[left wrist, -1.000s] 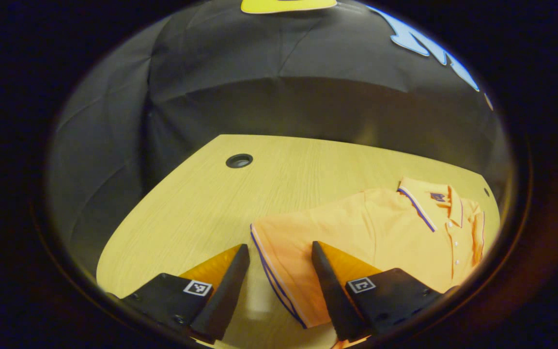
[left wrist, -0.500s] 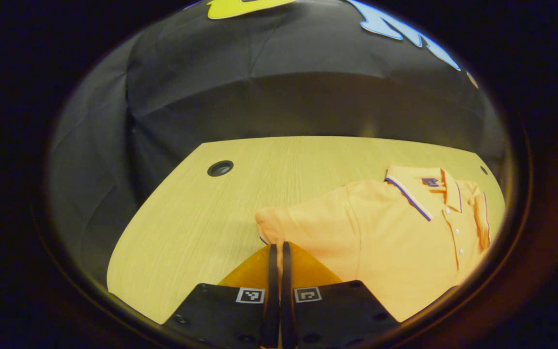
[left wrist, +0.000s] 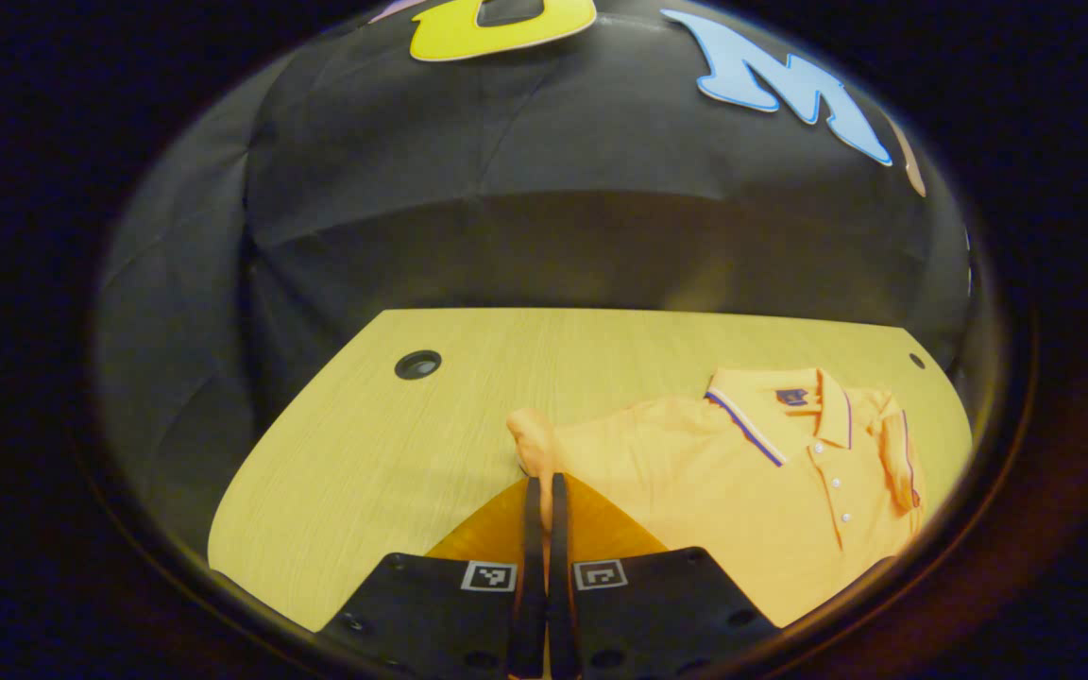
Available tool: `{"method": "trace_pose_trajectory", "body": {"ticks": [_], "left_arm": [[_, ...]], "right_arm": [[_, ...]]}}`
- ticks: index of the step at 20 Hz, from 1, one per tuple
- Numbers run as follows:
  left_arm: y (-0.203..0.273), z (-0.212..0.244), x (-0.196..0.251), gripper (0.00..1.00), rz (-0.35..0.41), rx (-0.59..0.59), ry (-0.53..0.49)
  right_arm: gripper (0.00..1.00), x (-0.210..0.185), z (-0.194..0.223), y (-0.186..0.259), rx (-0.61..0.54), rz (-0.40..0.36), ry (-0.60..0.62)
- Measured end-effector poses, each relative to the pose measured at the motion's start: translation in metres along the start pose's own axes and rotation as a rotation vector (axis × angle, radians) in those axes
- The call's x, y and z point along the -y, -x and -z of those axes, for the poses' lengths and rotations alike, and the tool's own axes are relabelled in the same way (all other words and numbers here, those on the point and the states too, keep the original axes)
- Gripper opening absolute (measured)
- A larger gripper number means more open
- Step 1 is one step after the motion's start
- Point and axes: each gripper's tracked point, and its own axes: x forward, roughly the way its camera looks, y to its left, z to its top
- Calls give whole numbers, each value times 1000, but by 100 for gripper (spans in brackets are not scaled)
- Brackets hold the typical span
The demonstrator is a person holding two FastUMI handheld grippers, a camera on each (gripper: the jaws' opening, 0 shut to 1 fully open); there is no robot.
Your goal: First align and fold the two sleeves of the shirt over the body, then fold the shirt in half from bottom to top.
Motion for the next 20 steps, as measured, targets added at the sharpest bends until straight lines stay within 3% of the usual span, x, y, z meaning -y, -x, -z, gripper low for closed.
{"method": "trace_pose_trajectory", "body": {"ticks": [7,14,16,17,20], "left_arm": [[6,-8,63,8,110,0,-83],[-1,11,90,11,131,-63,-159],[0,14,96,14,145,-72,-171],[2,15,99,24,152,-72,-172],[15,17,107,34,178,-77,-159]], "right_arm": [[96,-4,9,9,1,7,6],[95,10,21,17,-13,22,-11],[95,15,26,18,-21,25,-15],[95,17,27,19,-25,25,-16],[96,23,35,18,-34,26,-8]]}}
